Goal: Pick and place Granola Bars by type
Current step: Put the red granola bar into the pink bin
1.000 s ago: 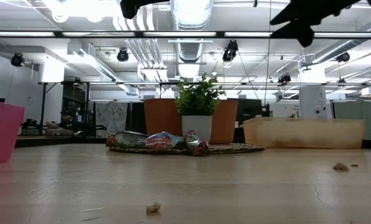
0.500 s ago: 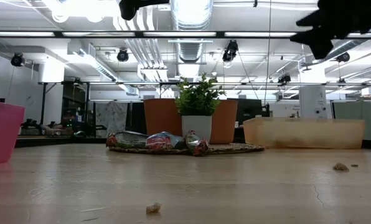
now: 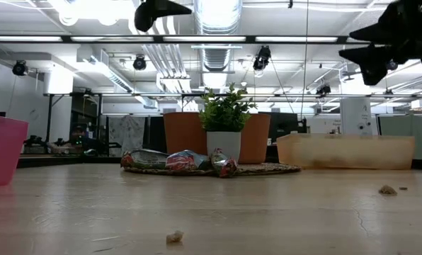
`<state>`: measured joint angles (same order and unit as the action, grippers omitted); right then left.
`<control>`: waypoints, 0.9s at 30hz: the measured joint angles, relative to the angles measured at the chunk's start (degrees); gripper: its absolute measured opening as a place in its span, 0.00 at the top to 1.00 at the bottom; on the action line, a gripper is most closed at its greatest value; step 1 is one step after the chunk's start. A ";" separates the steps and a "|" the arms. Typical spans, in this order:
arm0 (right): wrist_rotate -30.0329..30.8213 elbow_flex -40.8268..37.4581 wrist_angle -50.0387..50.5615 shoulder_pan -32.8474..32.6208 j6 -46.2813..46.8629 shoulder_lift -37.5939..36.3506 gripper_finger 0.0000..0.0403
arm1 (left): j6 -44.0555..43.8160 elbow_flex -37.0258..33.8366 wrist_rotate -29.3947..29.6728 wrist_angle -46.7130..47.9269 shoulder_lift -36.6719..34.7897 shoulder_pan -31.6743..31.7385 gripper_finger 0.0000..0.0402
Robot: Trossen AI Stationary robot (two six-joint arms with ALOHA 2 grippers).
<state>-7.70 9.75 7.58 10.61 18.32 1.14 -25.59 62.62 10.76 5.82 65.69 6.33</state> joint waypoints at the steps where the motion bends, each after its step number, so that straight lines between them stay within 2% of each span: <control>1: 0.35 -0.75 0.06 0.00 0.42 -0.97 0.51 | -0.46 -0.45 0.00 -0.14 0.00 0.00 0.48; 11: 8.28 -5.45 -1.38 0.01 1.25 -1.17 0.51 | -0.73 -1.21 -0.20 -1.71 0.02 -0.20 0.48; 16: 8.94 -8.64 -6.83 0.02 1.80 -0.91 0.51 | -0.74 -1.21 -0.20 -1.72 0.02 -0.20 0.48; 21: 9.26 -8.79 -7.29 0.02 -0.48 -0.89 0.51 | -0.92 -1.21 -0.05 -1.84 0.02 -0.20 0.48; 23: 9.26 -8.79 -7.26 0.02 -0.71 -0.27 0.51 | -1.06 -1.29 3.26 -1.50 0.02 -0.25 0.48; 27: 9.26 -8.79 -7.28 0.02 -0.53 1.25 0.51 | -2.73 -2.46 13.55 1.76 0.15 -0.20 0.48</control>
<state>1.56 0.95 0.30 10.63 17.79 2.39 -28.32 60.16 24.32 7.58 65.84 6.13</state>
